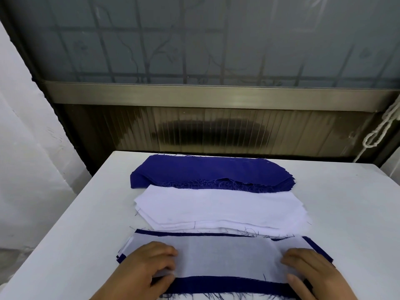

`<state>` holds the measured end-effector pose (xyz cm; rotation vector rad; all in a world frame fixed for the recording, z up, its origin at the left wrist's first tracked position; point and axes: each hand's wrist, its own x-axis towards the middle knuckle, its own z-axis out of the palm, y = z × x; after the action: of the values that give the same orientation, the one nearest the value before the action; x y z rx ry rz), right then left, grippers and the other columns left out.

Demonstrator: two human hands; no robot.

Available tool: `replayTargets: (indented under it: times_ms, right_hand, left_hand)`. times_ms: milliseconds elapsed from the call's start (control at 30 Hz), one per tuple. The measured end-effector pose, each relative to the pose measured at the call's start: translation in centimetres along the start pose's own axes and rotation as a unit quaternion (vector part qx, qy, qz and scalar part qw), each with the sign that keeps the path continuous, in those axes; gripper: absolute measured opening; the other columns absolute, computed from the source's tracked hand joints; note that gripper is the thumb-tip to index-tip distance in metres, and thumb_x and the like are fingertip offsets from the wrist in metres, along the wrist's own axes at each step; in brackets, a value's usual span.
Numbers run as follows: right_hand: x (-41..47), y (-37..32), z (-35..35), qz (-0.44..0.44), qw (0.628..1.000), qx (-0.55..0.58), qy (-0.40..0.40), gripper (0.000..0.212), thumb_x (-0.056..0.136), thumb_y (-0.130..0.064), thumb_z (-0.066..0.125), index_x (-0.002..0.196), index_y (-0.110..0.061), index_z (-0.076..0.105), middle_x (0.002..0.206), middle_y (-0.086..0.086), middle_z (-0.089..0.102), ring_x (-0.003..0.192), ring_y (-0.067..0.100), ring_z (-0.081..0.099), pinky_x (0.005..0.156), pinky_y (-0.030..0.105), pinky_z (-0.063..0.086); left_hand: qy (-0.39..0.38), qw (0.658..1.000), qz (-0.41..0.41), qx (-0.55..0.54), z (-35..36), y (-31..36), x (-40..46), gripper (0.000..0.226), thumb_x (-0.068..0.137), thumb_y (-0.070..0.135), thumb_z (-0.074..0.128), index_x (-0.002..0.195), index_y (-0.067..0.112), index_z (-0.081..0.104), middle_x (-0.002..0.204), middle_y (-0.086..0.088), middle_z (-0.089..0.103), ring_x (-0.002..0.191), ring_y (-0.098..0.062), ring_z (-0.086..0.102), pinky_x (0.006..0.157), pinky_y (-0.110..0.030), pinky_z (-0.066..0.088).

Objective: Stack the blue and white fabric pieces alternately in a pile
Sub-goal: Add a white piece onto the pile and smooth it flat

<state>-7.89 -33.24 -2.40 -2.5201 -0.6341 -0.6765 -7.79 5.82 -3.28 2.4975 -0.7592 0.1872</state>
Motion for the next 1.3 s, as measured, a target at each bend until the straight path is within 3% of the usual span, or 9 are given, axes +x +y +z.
replayTargets:
  times_ms: [133,333,533,600,667,833,933,1033,1300]
  right_hand:
    - [0.0,0.0,-0.9,0.082,0.997,-0.012,-0.003,0.017,0.088,-0.036,0.055,0.095,-0.030,0.069,0.087,-0.012,0.069,0.083,0.001,0.053,0.079,0.004,0.035]
    - [-0.7,1.1,-0.6,0.048,0.994,-0.101,0.011,0.067,0.101,-0.046,0.025,0.075,-0.013,0.077,0.083,-0.001,0.072,0.079,0.010,0.051,0.069,0.020,0.039]
    - [1.7,1.8,0.3,0.050,0.994,-0.091,0.021,0.048,0.097,-0.037,0.038,0.080,-0.013,0.076,0.086,0.002,0.070,0.082,0.014,0.053,0.069,0.024,0.040]
    - [3.8,1.5,1.0,0.049,0.995,-0.083,0.005,0.016,0.086,-0.021,0.062,0.090,-0.012,0.075,0.094,0.002,0.070,0.089,0.015,0.060,0.077,0.023,0.042]
    - [6.0,1.6,2.2,0.067,0.994,-0.068,-0.050,0.029,0.075,-0.007,0.077,0.103,-0.013,0.072,0.108,-0.002,0.067,0.098,0.018,0.064,0.088,0.022,0.042]
    - [8.3,2.5,3.5,0.112,0.981,0.000,-0.161,0.042,0.089,-0.022,0.061,0.131,-0.022,0.057,0.133,-0.015,0.052,0.124,0.006,0.047,0.100,0.002,0.019]
    - [7.9,2.3,3.5,0.119,0.982,0.010,-0.145,0.033,0.087,-0.019,0.068,0.119,-0.021,0.068,0.127,-0.014,0.060,0.118,0.008,0.055,0.099,0.007,0.028]
    - [7.2,2.3,4.0,0.095,0.990,-0.006,-0.099,0.026,0.078,-0.009,0.078,0.102,-0.018,0.076,0.114,-0.009,0.069,0.103,0.013,0.066,0.092,0.022,0.044]
    - [6.7,3.1,4.5,0.042,0.998,-0.025,-0.038,0.022,0.068,-0.001,0.084,0.082,-0.015,0.074,0.088,-0.008,0.069,0.082,0.015,0.067,0.078,0.021,0.045]
  left_hand:
    - [0.005,1.000,-0.017,-0.009,0.1,0.1,0.1,0.016,0.082,0.055,0.063,0.084,0.039,0.066,0.113,0.033,0.059,0.108,0.015,0.052,0.092,-0.005,0.036]
    - [-0.001,0.999,-0.027,-0.022,0.3,-0.3,0.1,0.020,0.086,0.049,0.060,0.080,0.033,0.070,0.110,0.032,0.061,0.105,0.012,0.055,0.090,-0.008,0.041]
    - [0.055,0.998,-0.028,0.004,0.1,1.0,3.2,0.011,0.086,0.033,0.059,0.084,0.027,0.069,0.091,0.025,0.062,0.086,0.006,0.057,0.074,-0.017,0.050]
    - [0.087,0.995,-0.024,0.038,0.3,1.1,5.4,0.008,0.085,0.023,0.068,0.092,0.025,0.071,0.096,0.020,0.066,0.089,0.001,0.058,0.079,-0.016,0.048]
    - [0.091,0.992,-0.047,0.076,0.7,1.1,7.7,0.025,0.081,0.019,0.075,0.106,0.022,0.071,0.108,0.013,0.068,0.098,-0.006,0.061,0.090,-0.014,0.044]
    - [0.040,0.989,-0.092,0.106,2.5,-0.4,10.5,0.051,0.100,0.039,0.045,0.147,0.024,0.039,0.156,0.011,0.028,0.143,-0.007,0.024,0.112,-0.015,0.009]
    - [0.041,0.985,-0.078,0.147,2.6,-0.8,10.0,0.045,0.092,0.036,0.062,0.135,0.022,0.057,0.146,0.008,0.047,0.133,-0.010,0.045,0.109,-0.019,0.027]
    - [0.049,0.983,-0.055,0.168,2.4,0.0,9.8,0.038,0.063,0.030,0.090,0.098,0.023,0.077,0.112,0.008,0.071,0.099,-0.008,0.069,0.081,-0.023,0.055]
    - [0.091,0.980,-0.033,0.176,2.3,0.6,9.6,0.027,0.054,0.010,0.089,0.071,0.023,0.073,0.083,0.013,0.069,0.075,-0.009,0.065,0.061,-0.019,0.053]
